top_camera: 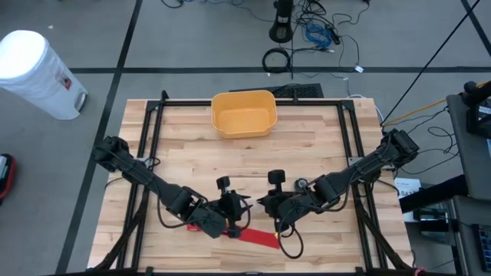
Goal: Roll bandage
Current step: Put the green bandage into the transparent zip bag
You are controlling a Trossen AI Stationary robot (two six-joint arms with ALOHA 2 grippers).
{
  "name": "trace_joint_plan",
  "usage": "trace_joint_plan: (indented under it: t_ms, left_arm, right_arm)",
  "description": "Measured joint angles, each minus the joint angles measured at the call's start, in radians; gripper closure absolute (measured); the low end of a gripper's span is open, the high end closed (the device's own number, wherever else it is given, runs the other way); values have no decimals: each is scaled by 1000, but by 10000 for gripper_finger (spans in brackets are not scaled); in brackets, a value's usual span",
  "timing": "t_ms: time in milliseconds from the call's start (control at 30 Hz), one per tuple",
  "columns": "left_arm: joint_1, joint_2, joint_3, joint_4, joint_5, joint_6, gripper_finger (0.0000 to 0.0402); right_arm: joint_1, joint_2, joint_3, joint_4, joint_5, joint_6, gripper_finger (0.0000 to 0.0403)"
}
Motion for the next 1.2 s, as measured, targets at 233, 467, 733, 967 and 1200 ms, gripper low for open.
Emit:
trace_joint_plan:
  t_ms: [233, 467, 733, 967, 1200]
  left_arm:
    - [7, 4, 0, -38, -28, -22, 283]
    - [6, 4, 0, -77, -23, -21, 358]
    - [6, 4, 0, -81, -2, -15, 397]
    - [7, 4, 0, -84, -6, -15, 399]
    - [7, 4, 0, -121, -77, -18, 400]
  right_arm:
    - [4, 0, 0, 1, 0, -1, 403]
    - [12, 0, 0, 5, 1, -14, 403]
    - [12, 0, 0, 5, 3, -25, 403]
    - [51, -5, 2, 2, 130, -63, 378]
    - [110, -8, 72, 6, 182, -109, 330]
